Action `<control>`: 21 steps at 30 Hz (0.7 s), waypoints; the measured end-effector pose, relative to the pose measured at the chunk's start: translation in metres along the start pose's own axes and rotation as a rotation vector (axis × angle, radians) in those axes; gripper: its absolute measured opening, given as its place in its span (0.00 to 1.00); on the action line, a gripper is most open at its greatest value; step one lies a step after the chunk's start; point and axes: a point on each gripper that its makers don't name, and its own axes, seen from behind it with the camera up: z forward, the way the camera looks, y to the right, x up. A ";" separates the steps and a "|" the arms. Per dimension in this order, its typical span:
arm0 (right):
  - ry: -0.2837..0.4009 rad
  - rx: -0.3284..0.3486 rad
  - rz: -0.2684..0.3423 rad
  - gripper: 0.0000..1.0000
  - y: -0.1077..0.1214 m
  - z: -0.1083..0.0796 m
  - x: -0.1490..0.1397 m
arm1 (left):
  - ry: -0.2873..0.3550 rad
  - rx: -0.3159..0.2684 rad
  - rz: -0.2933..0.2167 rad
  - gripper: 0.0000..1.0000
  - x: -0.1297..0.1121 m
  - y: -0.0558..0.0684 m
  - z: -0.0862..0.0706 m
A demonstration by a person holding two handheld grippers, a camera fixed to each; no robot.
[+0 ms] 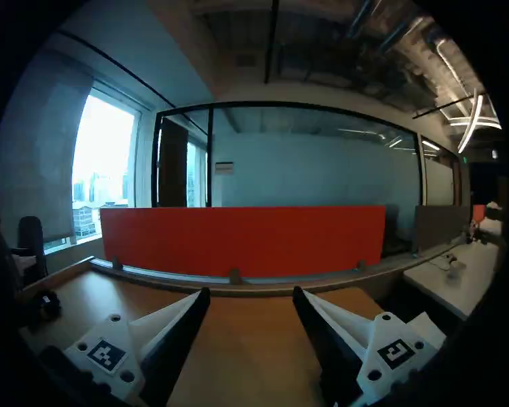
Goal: Fold towel
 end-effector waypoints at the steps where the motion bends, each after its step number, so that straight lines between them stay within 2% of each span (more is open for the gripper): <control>1: 0.001 -0.002 0.003 0.95 0.000 0.000 0.000 | 0.003 0.000 -0.002 0.99 0.000 0.000 0.000; 6: -0.006 -0.014 0.025 0.95 0.000 -0.001 0.001 | 0.010 0.002 -0.006 0.99 0.002 0.000 -0.001; 11: 0.001 -0.016 0.041 0.95 -0.006 -0.003 0.004 | 0.018 0.000 0.013 0.99 0.001 0.001 -0.003; 15: 0.001 -0.011 0.041 0.95 -0.012 -0.004 0.004 | 0.017 -0.002 0.024 0.99 -0.007 0.001 -0.005; 21: 0.005 -0.003 0.047 0.95 -0.020 -0.007 0.001 | 0.041 -0.004 0.013 0.99 -0.020 0.003 -0.005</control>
